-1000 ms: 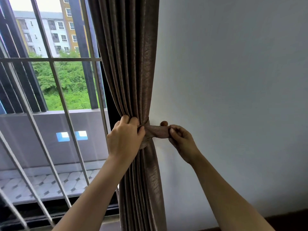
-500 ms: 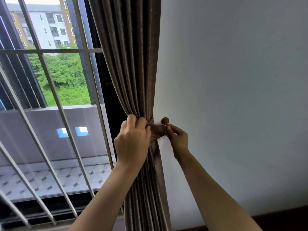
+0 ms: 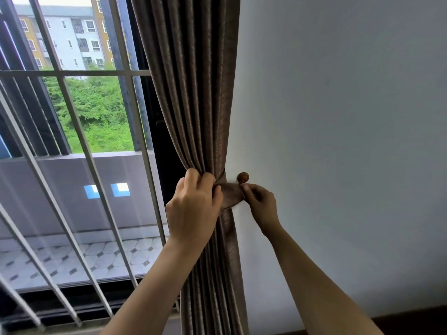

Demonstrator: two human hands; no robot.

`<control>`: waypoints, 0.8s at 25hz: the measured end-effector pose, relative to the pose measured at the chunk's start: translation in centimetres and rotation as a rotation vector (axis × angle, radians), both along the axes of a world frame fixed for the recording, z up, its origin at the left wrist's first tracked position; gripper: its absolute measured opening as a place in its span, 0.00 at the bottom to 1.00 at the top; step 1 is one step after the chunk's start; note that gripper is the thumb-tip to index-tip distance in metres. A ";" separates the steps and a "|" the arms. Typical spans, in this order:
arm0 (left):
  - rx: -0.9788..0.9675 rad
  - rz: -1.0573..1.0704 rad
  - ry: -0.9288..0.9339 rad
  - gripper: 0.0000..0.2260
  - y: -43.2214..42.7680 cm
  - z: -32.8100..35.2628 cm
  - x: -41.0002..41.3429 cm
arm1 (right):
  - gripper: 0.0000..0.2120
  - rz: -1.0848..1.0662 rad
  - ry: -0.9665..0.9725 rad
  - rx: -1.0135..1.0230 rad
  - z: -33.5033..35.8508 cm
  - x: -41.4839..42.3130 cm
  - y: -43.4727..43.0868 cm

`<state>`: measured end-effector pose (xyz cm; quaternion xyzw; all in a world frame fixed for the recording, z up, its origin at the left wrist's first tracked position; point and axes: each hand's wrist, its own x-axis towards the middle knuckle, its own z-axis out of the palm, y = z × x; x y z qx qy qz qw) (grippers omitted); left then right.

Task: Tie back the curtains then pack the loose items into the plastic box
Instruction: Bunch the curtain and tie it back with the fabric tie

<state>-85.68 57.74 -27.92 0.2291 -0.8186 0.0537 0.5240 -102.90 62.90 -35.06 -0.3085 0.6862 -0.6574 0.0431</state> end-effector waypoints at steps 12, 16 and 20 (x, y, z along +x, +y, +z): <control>0.656 -0.657 0.275 0.14 -4.6 -3.9 3.1 | 0.12 -0.093 0.059 0.088 -0.8 2.3 -1.5; 1.134 -0.840 -0.173 0.33 -6.1 -7.4 6.0 | 0.15 -0.069 -0.041 0.003 -1.7 5.4 0.6; 0.956 -0.603 -0.379 0.21 -4.3 -8.4 5.4 | 0.18 0.231 -0.015 -0.021 -2.7 7.7 3.1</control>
